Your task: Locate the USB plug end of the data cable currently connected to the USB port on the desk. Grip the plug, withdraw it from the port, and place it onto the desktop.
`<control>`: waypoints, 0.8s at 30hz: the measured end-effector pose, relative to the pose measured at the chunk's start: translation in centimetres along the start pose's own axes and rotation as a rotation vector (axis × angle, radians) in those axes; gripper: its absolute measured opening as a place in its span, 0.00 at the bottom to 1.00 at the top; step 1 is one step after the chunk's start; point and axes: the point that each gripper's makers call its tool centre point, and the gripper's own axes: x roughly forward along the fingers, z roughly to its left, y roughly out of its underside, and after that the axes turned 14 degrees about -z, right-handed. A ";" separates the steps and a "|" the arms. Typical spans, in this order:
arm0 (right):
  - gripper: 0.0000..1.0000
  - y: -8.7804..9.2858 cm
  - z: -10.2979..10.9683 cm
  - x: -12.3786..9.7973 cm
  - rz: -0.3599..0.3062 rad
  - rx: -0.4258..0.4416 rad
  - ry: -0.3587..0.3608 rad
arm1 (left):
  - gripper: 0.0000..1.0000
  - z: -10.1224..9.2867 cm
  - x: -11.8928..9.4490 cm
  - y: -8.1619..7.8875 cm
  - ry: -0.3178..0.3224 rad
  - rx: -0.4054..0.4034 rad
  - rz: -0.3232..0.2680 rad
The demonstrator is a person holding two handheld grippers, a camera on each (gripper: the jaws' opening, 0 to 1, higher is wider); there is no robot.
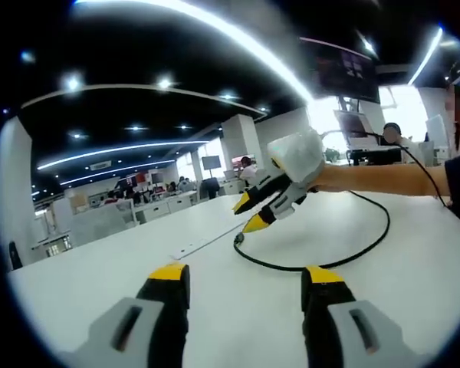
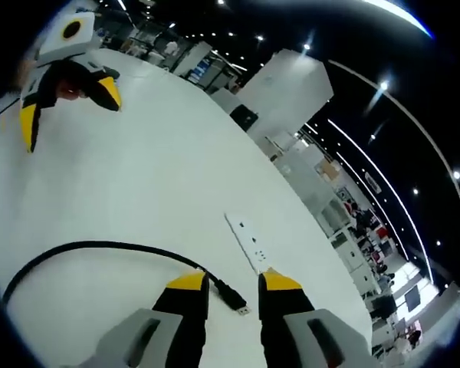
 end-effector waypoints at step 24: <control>0.38 -2.6 -2.4 -4.6 -0.261 0.477 0.292 | 0.57 4.7 -1.5 -1.9 -0.224 -0.007 -0.031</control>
